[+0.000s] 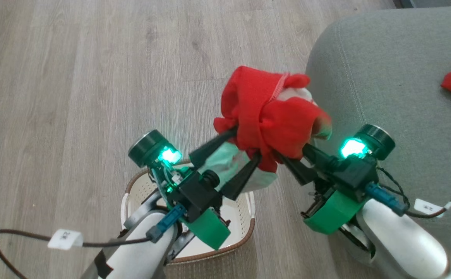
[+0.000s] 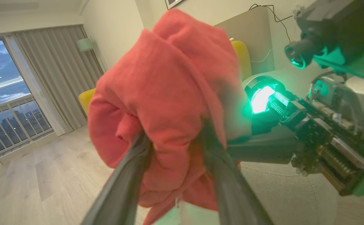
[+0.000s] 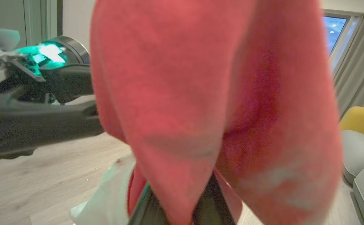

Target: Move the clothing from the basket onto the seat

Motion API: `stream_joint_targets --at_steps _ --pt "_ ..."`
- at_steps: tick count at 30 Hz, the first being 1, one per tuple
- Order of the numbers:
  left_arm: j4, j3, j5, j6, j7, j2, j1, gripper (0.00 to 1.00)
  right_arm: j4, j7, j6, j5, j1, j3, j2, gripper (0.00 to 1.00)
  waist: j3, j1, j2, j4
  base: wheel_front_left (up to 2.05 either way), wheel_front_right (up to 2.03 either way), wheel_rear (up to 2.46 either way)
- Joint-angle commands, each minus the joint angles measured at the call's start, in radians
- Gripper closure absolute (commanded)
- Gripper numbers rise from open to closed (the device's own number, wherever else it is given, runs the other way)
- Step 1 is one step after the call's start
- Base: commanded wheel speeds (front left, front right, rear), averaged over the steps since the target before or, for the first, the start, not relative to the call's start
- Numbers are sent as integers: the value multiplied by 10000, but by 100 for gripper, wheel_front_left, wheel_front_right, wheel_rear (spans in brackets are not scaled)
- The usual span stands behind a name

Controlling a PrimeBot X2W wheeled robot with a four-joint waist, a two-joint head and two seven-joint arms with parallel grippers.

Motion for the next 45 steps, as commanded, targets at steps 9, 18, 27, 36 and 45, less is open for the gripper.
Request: stream_joint_targets --at_steps 9,18,27,36,45 --pt "-300 864 -152 58 -43 -25 -178 0 -739 -67 -2 396 137 -1107 270 100 -38 0 0 13 0 0 0" --pt "37 1165 -32 62 -43 56 165 0 -865 -67 -2 714 705 -2684 523 100 -57 0 0 26 0 0 0" --pt "683 1216 -226 -8 -44 48 808 0 -410 -67 -2 725 1541 -4212 967 100 -49 0 0 1 0 0 0" --pt "1574 594 -596 -96 -44 305 1478 0 203 -67 -2 581 2060 -5180 1611 100 11 0 0 -134 0 0 0" --pt "1945 448 -670 -103 -44 213 1666 0 541 -67 -2 470 2281 -5748 1892 100 106 0 0 -397 0 0 0"
